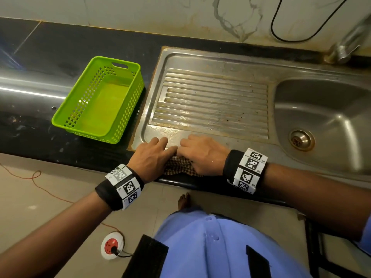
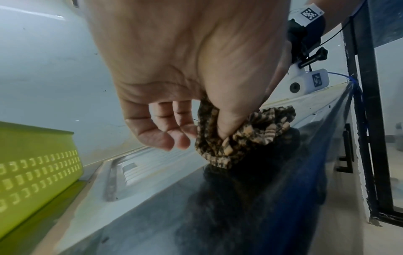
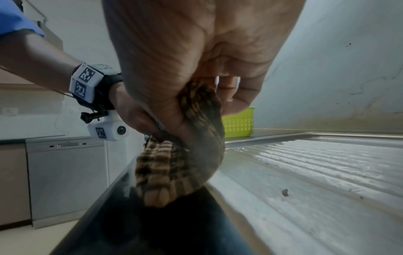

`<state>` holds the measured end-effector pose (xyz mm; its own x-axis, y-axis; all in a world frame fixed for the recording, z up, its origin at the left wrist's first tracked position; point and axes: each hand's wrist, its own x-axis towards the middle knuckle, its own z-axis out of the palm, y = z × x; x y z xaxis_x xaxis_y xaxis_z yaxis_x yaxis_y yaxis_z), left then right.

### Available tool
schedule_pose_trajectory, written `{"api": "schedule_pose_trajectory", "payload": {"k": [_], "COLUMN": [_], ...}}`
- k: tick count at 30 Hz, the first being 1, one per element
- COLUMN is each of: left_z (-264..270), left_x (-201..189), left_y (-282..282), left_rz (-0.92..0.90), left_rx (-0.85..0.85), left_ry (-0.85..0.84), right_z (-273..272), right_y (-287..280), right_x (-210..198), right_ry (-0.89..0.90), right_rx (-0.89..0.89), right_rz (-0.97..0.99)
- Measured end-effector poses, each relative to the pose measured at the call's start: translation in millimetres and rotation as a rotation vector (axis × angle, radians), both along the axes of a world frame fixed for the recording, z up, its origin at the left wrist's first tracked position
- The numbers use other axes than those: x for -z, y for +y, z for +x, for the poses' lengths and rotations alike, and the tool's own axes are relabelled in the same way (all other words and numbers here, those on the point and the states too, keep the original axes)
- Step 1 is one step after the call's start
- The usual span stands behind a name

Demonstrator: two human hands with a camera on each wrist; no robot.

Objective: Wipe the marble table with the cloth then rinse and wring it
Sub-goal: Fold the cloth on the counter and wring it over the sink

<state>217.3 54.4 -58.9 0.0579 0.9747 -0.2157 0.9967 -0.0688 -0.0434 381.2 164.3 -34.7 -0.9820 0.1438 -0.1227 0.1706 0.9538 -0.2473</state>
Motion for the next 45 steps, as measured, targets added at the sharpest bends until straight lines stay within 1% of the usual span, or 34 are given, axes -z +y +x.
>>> {"api": "schedule_pose_trajectory", "payload": {"k": [3,5,7,10,14,16,18,22,25,28,30,33,34,36,39,41,45], "left_z": [3,2,-4,-16,-23,-18,-12,-5,-2,0,3,13,18,28,55,79,137], "left_x": [-1,-4,-7,-14,-20,-17,-14,-14,-17,-23,-31,-41,-42,-45,-49,-51,-57], "left_y": [-3,-3,-3,2,13,17,21,31,41,54,67,90,98,114,142,159,198], "left_rz": [-0.049,-0.082,-0.153,-0.301,-0.443,-0.481,-0.453,-0.503,-0.49,-0.427,-0.397,-0.37,-0.363,-0.346,-0.334,-0.343,-0.347], "left_rx": [-0.019,-0.011,-0.003,-0.054,-0.133,-0.15,-0.129,-0.11,-0.103,-0.073,-0.061,-0.058,-0.047,-0.016,0.052,0.076,0.156], "left_ry": [0.012,-0.037,-0.137,-0.317,-0.524,-0.536,-0.475,-0.453,-0.477,-0.585,-0.678,-0.823,-0.86,-0.876,-0.883,-0.913,-0.916], "right_z": [3,7,12,19,19,16,13,13,17,28,38,54,62,80,117,147,206], "right_y": [-5,-6,-4,-1,2,7,10,14,22,37,51,70,76,87,105,118,144], "right_x": [4,4,4,9,10,9,9,11,13,10,5,0,-1,-4,-14,-21,-25], "right_ry": [-0.026,-0.022,-0.021,-0.024,-0.023,-0.059,-0.095,-0.073,-0.022,0.047,0.029,-0.013,-0.023,-0.023,0.025,0.072,0.175], "right_rx": [-0.042,-0.086,-0.131,-0.181,-0.157,-0.129,-0.106,0.01,0.159,0.308,0.363,0.351,0.365,0.435,0.579,0.674,0.819], "right_rz": [-0.002,-0.001,0.026,0.047,-0.054,-0.105,-0.128,-0.185,-0.294,-0.417,-0.484,-0.577,-0.572,-0.568,-0.658,-0.71,-0.73]}}
